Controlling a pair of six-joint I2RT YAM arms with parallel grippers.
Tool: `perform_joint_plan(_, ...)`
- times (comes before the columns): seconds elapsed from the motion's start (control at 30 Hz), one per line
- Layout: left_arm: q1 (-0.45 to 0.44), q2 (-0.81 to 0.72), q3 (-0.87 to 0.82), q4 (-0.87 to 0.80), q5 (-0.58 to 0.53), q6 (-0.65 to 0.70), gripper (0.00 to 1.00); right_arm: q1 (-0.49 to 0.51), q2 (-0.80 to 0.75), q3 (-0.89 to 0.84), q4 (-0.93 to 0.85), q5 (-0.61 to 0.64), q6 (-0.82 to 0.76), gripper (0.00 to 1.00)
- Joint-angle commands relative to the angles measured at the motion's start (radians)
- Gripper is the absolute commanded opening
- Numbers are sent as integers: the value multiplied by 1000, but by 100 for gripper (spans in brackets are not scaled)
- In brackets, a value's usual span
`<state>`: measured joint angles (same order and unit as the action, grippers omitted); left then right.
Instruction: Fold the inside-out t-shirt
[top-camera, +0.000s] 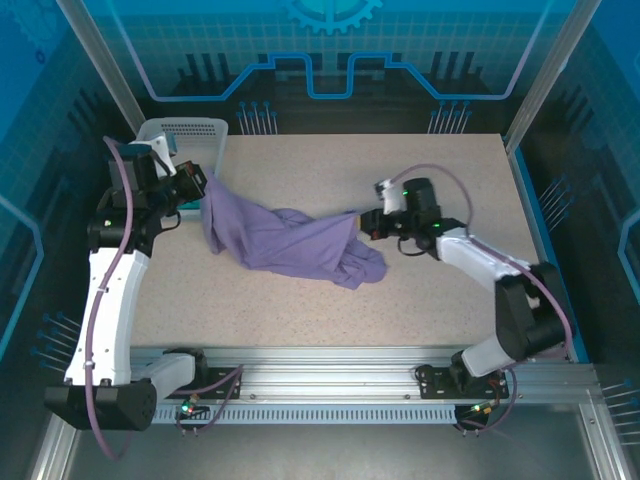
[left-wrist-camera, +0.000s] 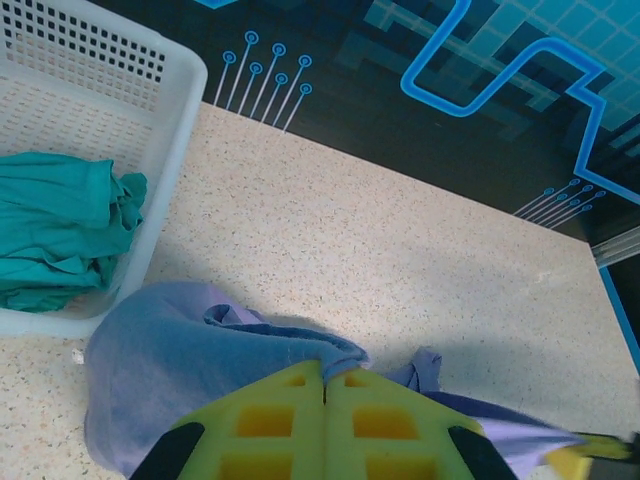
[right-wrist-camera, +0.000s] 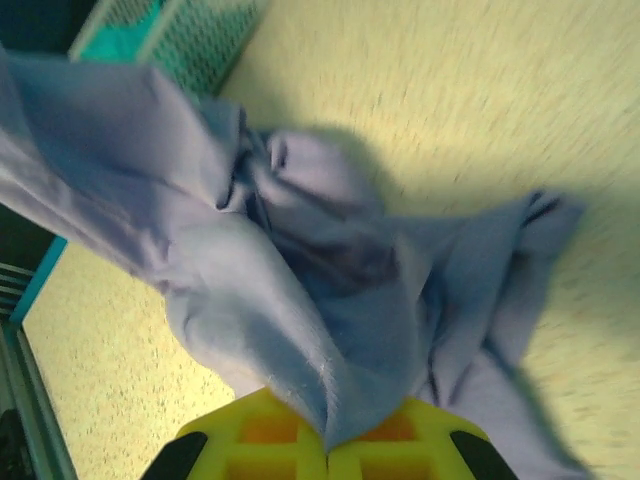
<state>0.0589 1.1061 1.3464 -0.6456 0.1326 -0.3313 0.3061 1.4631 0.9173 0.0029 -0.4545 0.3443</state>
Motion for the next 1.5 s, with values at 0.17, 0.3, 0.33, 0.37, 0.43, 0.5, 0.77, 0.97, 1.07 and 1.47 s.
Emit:
perform_joint_plan(0.17, 46, -66, -23, 50, 17, -18, 0, -70, -189, -32, -145, -31, -217, 0)
perform_joint_plan(0.3, 51, -66, -22, 55, 31, -24, 0, -83, -213, -26, -183, -30, -228, 0)
perform_joint_plan(0.33, 51, -65, -24, 56, 35, -26, 0, -82, -214, -21, -188, -33, -225, 0)
perform_joint_plan(0.37, 52, -65, -25, 58, 42, -28, 0, -84, -212, -19, -188, -41, -216, 0)
perform_joint_plan(0.43, 53, -63, -26, 60, 47, -31, 0, -84, -199, -5, -197, -47, -192, 0)
perform_joint_plan(0.5, 54, -60, -23, 61, 51, -36, 0, -84, -186, 24, -221, -51, -171, 0)
perform_joint_plan(0.77, 68, -38, 173, 4, 70, -79, 0, -191, -224, 328, -384, 62, -127, 0)
perform_joint_plan(0.97, 109, -74, 475, -76, -157, 2, 0, -307, -327, 582, -529, 214, -204, 0)
perform_joint_plan(1.07, 110, -102, 589, -49, -276, 47, 0, -365, -397, 671, -579, 287, -238, 0)
perform_joint_plan(1.47, 108, 210, 970, -140, -246, 118, 0, -383, -366, 1010, -769, 385, -359, 0)
